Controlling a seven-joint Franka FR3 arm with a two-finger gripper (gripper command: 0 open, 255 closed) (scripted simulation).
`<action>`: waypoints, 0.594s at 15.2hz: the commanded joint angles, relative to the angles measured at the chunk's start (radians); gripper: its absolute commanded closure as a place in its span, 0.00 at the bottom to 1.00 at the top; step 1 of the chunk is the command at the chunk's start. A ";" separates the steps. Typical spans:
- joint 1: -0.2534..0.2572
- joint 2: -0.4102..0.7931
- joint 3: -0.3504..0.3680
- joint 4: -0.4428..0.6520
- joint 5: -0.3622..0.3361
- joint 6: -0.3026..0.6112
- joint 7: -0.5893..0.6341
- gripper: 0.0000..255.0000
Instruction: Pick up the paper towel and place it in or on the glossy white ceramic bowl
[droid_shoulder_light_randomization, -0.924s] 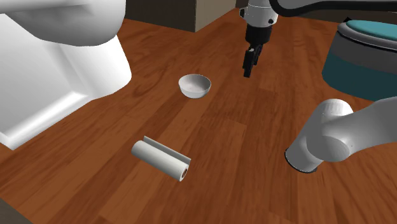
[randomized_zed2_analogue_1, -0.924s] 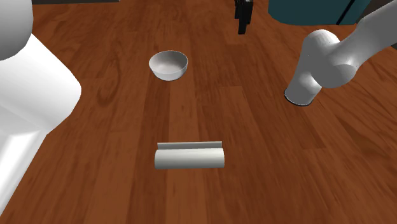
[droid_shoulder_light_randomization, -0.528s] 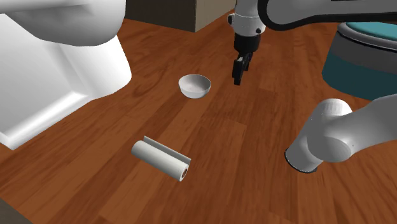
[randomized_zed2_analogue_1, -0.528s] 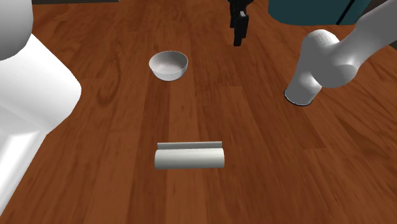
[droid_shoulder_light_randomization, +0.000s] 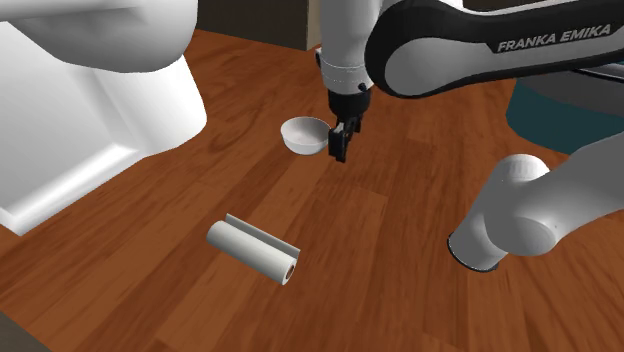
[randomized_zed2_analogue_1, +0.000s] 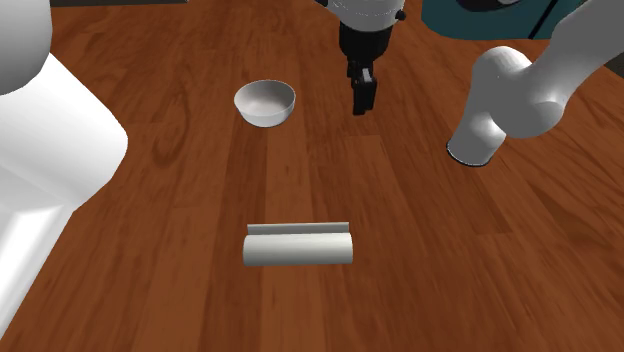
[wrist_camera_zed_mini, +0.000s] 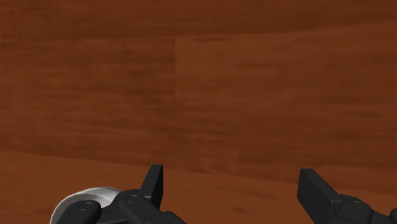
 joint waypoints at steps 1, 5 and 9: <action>0.003 0.074 0.062 0.034 -0.012 0.028 0.064 0.00; 0.008 0.200 0.172 0.100 -0.058 0.053 0.185 0.00; 0.011 0.355 0.278 0.187 -0.140 0.057 0.322 0.00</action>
